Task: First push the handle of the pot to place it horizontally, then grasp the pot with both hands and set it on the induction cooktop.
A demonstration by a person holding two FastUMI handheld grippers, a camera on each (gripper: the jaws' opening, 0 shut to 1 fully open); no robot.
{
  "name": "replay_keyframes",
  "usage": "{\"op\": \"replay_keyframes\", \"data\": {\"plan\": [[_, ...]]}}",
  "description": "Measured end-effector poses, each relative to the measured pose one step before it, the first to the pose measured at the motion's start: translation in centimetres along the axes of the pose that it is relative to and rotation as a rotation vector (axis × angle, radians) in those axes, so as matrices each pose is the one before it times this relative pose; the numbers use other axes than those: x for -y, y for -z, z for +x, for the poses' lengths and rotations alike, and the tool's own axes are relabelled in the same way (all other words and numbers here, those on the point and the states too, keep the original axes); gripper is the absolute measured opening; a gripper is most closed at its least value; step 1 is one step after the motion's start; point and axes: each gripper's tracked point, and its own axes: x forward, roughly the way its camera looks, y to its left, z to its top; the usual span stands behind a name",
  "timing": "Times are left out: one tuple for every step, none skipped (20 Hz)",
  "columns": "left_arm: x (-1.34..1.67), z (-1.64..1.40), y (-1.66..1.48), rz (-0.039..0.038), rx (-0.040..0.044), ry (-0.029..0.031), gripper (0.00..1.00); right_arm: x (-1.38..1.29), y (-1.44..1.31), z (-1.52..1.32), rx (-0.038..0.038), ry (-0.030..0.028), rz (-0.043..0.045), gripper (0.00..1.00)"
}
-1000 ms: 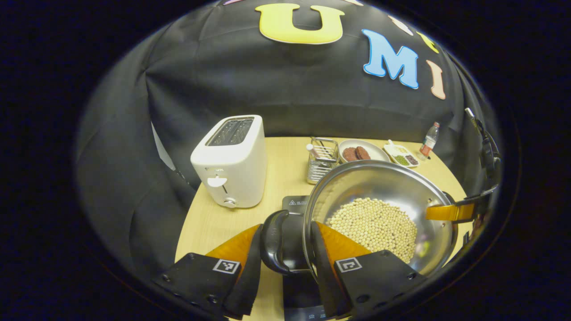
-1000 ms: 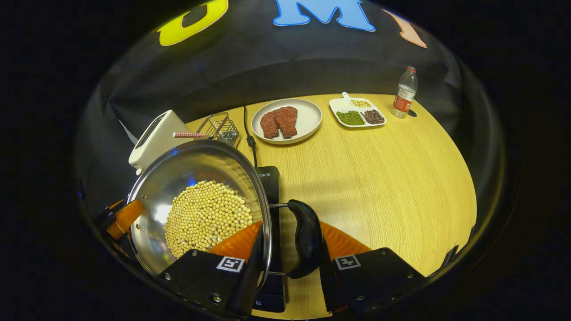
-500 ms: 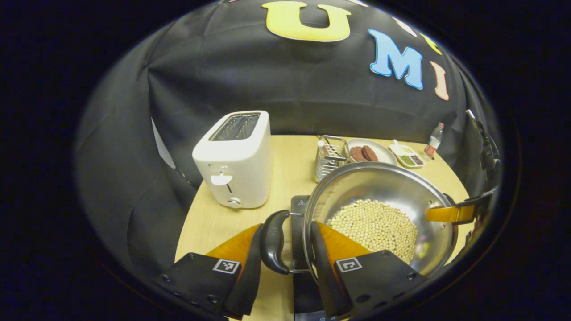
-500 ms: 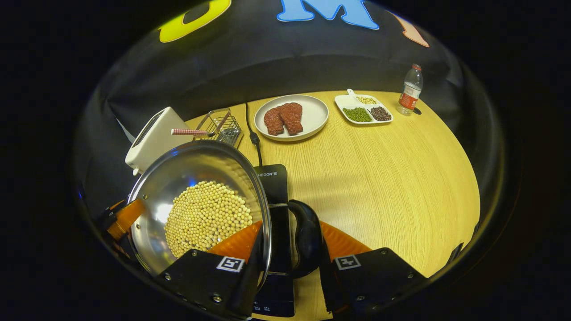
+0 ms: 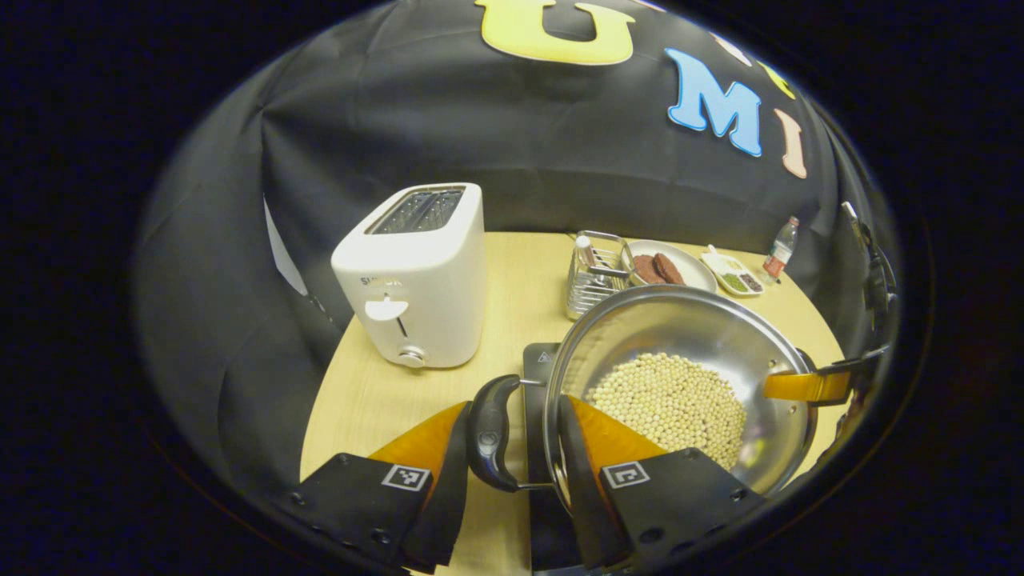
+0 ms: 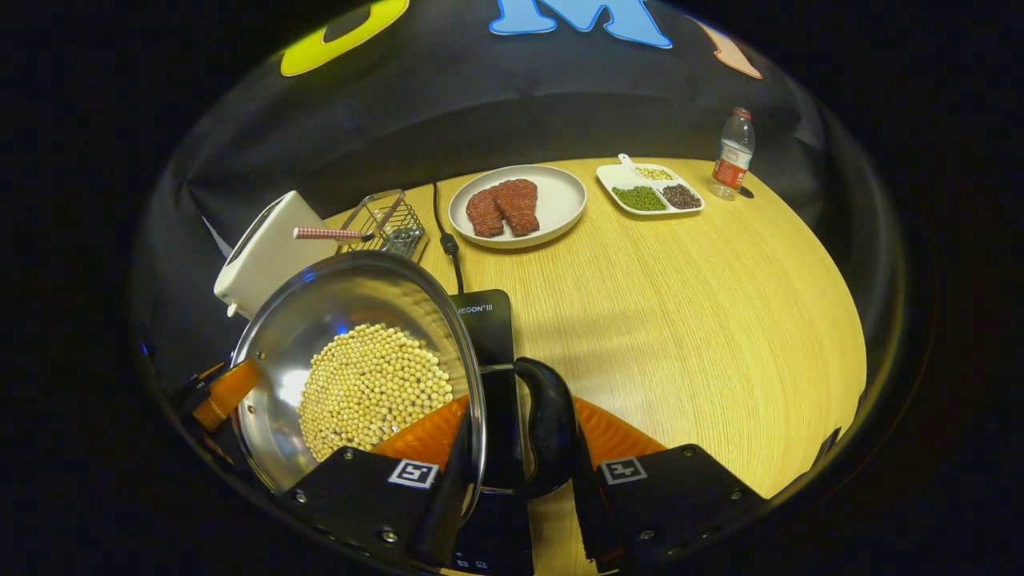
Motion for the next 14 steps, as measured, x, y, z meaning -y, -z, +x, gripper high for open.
{"op": "replay_keyframes", "data": {"plan": [[-0.016, 0.030, 0.129, -0.00981, -0.00071, 0.00344, 0.64, 0.005, -0.017, -0.010, 0.00169, -0.00338, 0.00001, 0.59], [0.017, -0.061, -0.070, -0.00553, 0.00917, 0.00163, 0.64, -0.032, -0.152, -0.002, 0.00299, -0.00115, -0.00107, 0.59], [-0.016, -0.021, 0.091, 0.00268, 0.00193, -0.00073, 0.64, 0.298, 0.533, 0.724, -0.00117, -0.00125, -0.00120, 0.59], [0.004, 0.050, 0.064, 0.00519, 0.00884, -0.00094, 0.61, -0.062, -0.057, 0.038, 0.00039, 0.00075, 0.00071, 0.59], [-0.019, 0.039, -0.102, -0.00185, 0.00490, -0.00015, 0.61, -0.015, 0.018, 0.022, 0.00198, -0.00118, -0.00094, 0.59], [0.005, 0.055, -0.215, -0.00641, 0.00550, 0.00088, 0.62, -0.035, -0.089, 0.036, 0.00250, -0.00129, -0.00017, 0.59], [-0.097, -0.050, -0.010, -0.00731, 0.00666, -0.00050, 0.63, -0.031, -0.059, -0.030, 0.00296, -0.00548, -0.00282, 0.59], [-0.076, -0.154, 0.018, -0.01076, 0.00347, -0.00318, 0.68, -0.076, -0.151, 0.071, -0.00020, -0.00802, -0.00466, 0.59], [-0.100, -0.234, -0.334, -0.00873, 0.01878, -0.00737, 0.68, -0.025, -0.091, 0.193, 0.00066, -0.01010, -0.00698, 0.59], [-0.187, -0.528, -0.323, -0.00448, 0.01602, -0.01337, 0.72, -0.034, -0.086, -0.105, 0.00329, -0.00945, -0.00951, 0.59], [-0.149, -0.528, -0.255, -0.00534, 0.01437, -0.00487, 0.76, 0.215, -0.314, -0.414, 0.01415, -0.00034, -0.01318, 0.56], [-0.036, -0.715, -0.325, -0.00548, 0.01166, -0.00583, 0.80, 0.052, -0.519, -0.461, 0.02419, -0.00718, -0.01142, 0.66], [-0.283, -0.400, -0.235, -0.00558, 0.01039, -0.01340, 0.83, 0.118, -0.416, -0.756, 0.02320, -0.00678, -0.01201, 0.70], [0.052, -0.819, -0.386, -0.00669, 0.01138, -0.01232, 0.88, 0.288, -0.530, -0.820, 0.02445, 0.00047, -0.01544, 0.82]]}}
